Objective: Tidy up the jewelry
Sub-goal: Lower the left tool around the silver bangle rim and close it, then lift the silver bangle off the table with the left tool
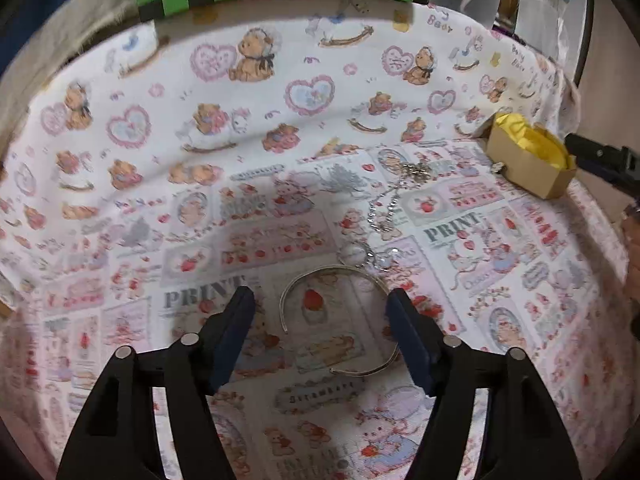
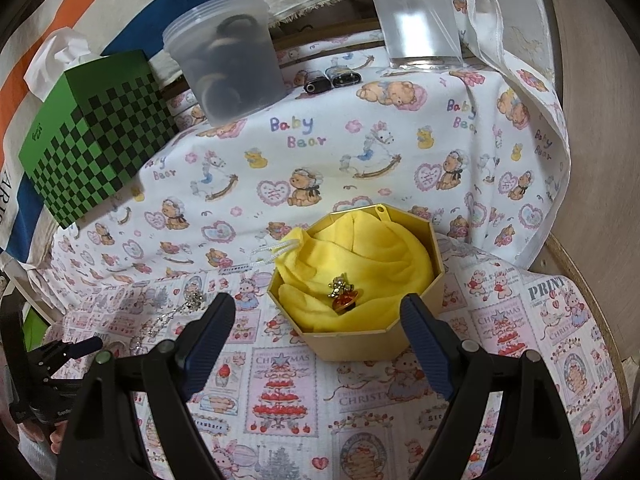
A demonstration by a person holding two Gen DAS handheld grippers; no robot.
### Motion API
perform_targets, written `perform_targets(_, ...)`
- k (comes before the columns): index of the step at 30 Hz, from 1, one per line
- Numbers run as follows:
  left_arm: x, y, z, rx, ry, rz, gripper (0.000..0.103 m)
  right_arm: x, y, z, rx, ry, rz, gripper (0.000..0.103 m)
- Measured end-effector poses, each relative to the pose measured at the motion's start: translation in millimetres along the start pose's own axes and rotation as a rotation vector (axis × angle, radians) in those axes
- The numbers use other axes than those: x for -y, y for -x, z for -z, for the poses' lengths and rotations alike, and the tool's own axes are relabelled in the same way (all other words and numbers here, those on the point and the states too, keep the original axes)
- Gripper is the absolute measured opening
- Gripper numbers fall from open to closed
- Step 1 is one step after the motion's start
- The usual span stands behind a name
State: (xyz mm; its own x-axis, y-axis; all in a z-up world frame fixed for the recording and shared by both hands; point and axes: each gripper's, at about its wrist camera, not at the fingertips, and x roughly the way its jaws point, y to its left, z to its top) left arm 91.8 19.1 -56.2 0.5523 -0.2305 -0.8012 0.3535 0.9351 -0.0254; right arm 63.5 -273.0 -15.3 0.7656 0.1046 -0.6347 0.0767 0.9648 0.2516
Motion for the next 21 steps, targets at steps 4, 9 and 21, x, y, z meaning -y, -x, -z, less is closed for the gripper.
perform_targets(4,-1,4,1,0.001,0.011,0.061,0.070,0,0,0,-0.001,-0.002,0.000,0.083)
perform_targets(9,11,-1,4,-0.008,-0.058,0.035,0.075,2,2,-1,0.001,-0.011,-0.002,0.083)
perform_targets(21,11,0,2,0.037,-0.060,-0.043,0.064,3,3,-1,0.003,-0.023,0.009,0.083)
